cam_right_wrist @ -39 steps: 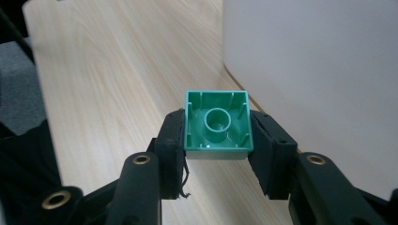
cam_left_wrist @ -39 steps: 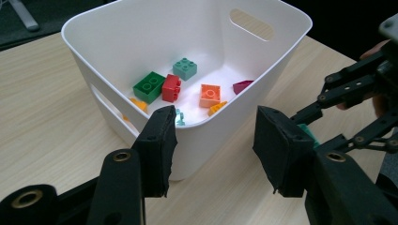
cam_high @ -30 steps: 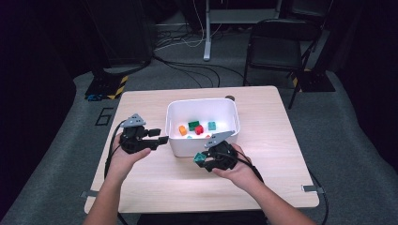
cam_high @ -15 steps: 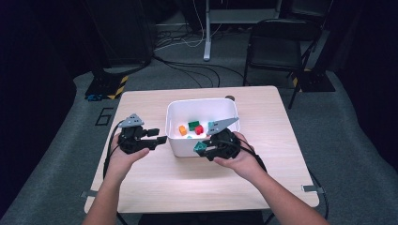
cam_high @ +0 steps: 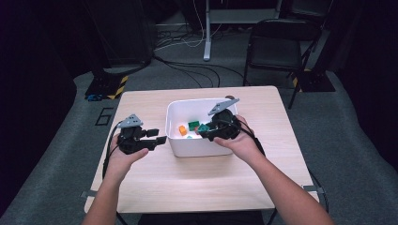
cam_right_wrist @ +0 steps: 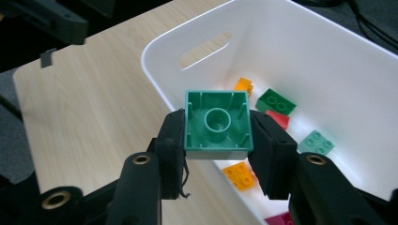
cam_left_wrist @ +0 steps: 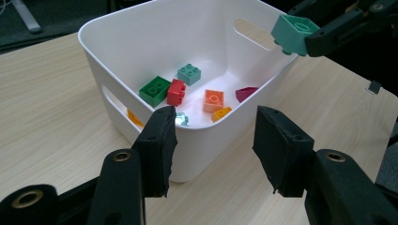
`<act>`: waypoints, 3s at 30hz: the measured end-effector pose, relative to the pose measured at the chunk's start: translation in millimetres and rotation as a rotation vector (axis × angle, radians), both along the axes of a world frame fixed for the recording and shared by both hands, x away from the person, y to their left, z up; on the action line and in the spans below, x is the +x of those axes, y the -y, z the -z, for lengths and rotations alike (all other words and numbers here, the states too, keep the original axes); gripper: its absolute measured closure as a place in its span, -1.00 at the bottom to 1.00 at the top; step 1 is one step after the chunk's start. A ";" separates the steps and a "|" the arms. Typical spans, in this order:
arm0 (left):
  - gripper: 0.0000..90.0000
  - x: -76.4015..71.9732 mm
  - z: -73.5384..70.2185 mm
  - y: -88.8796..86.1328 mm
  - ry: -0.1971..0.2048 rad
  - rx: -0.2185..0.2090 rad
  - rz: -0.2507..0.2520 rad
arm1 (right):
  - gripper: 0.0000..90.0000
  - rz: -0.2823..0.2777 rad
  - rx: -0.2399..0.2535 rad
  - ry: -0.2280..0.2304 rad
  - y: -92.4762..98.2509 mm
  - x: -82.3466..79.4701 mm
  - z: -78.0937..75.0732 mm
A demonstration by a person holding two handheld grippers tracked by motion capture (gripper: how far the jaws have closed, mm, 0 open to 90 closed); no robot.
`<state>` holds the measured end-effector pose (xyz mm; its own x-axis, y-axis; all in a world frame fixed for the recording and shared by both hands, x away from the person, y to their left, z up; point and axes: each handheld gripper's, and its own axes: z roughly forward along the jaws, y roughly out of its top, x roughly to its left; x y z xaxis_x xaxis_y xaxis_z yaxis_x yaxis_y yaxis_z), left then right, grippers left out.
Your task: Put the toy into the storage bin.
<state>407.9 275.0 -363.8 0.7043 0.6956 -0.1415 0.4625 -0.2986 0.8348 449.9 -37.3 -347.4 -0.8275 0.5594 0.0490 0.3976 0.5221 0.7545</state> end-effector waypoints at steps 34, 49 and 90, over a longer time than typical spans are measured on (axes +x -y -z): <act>0.08 3.2 4.6 -7.1 -0.011 -0.008 -0.017 | 0.29 0.147 -0.077 -0.076 -26.4 94.4 24.0; 0.03 3.8 3.7 -13.5 -0.003 -0.017 -0.043 | 0.17 0.104 -0.033 -0.035 -16.3 63.0 14.4; -0.09 21.9 40.2 -24.3 -0.076 -0.018 -0.115 | -0.13 0.085 0.041 0.072 31.4 -41.9 41.1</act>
<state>429.8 299.3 -403.9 0.6067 0.7681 -0.2049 0.5550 -0.2248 0.8009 408.0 -68.7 -388.4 -0.7792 0.6266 0.0152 0.3833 0.4572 0.8025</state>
